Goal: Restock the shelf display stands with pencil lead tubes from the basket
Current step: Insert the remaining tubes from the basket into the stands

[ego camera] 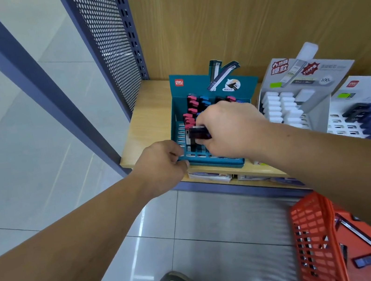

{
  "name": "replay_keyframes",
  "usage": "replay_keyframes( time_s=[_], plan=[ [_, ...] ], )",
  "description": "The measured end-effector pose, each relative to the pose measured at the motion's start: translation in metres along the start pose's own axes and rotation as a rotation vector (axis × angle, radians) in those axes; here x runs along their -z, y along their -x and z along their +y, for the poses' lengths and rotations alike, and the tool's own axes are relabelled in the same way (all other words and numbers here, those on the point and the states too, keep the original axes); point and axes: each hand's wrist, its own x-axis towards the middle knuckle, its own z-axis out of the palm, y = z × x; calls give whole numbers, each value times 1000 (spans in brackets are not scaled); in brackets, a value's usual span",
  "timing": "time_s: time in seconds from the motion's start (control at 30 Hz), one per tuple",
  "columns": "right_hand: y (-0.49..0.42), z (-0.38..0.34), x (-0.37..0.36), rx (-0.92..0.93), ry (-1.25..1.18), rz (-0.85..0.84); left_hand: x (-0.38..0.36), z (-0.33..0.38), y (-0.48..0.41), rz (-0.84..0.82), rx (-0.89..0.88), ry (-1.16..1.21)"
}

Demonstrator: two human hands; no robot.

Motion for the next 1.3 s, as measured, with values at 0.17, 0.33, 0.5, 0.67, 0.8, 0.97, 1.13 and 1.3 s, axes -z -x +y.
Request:
replay_keyframes(
  time_s=[0.17, 0.33, 0.5, 0.67, 0.8, 0.97, 1.13, 1.3],
  plan=[
    [16, 17, 12, -246, -1064, 156, 6, 15, 12, -7, -22, 120],
    [26, 22, 15, -423, -1704, 194, 3, 53, 31, -238, -7, 535],
    [29, 20, 19, -467, -1861, 187, -1, 77, 42, -365, -60, 762],
    [32, 21, 22, -457, -1837, 193, 5, 72, 43, -258, -88, 751],
    [37, 21, 14, -474, -1672, 214, 11, 68, 43, -281, -47, 728],
    [43, 19, 12, -405, -1490, 240, 12, 61, 44, -334, -39, 646],
    [53, 30, 16, -299, -1464, 205, 18, 52, 39, -286, -55, 621],
    [62, 34, 21, -182, -1472, 132, 22, 51, 36, -180, -107, 510]
  ],
)
